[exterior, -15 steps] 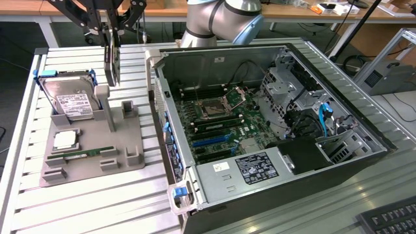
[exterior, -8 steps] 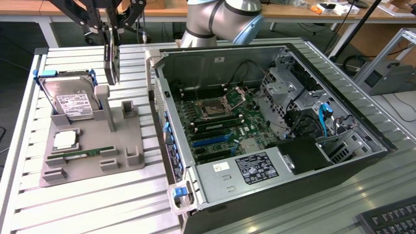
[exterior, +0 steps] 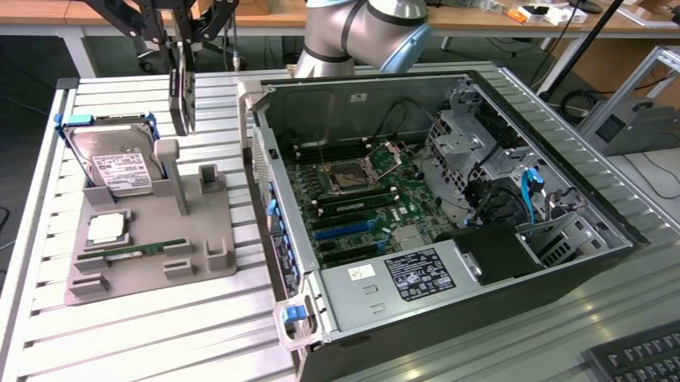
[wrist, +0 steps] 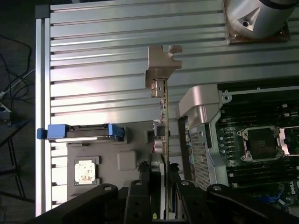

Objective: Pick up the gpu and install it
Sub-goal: 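Pick up the gpu and move the gpu toward the slot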

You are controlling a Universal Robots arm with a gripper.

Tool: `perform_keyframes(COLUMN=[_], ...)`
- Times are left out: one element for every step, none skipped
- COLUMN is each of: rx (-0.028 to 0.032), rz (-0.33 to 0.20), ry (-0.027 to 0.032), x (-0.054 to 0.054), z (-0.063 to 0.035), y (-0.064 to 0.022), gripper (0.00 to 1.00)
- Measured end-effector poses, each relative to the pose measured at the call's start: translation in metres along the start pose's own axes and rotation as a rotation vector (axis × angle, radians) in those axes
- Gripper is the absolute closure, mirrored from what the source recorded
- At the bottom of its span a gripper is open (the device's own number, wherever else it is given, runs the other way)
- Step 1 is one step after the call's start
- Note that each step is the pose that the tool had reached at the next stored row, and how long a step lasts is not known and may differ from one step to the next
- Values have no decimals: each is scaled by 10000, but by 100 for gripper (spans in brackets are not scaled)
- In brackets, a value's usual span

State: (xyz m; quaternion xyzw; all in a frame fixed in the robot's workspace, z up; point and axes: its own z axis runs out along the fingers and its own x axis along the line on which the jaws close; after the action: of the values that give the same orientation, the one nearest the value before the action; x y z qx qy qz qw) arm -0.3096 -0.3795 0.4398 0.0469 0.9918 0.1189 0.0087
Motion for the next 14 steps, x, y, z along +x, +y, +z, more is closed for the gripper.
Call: perform_keyframes(rx=[0, 0, 3, 27, 85, 178, 330, 524, 699, 991, 1255, 1479, 1657, 1849], rz=[0, 0, 0, -1, -3, -5, -9, -14, -20, -29, -36, -42, -47, -53], ry=[0, 0, 1, 0, -4, -15, -29, -46, -63, -90, -113, -135, -150, -168], x=[0, 0, 0, -1, -1, -1, 0, 0, 0, 0, 0, 0, 0, 0], z=[0, 0, -1, -1, -2, -1, -1, -1, -1, -1, 0, 0, -1, -1], y=[0, 0, 0, 1, 1, 0, 0, 0, 0, 0, 0, 0, 0, 0], gripper=[74, 74, 74, 74, 74, 74, 74, 74, 74, 74, 74, 74, 74, 74])
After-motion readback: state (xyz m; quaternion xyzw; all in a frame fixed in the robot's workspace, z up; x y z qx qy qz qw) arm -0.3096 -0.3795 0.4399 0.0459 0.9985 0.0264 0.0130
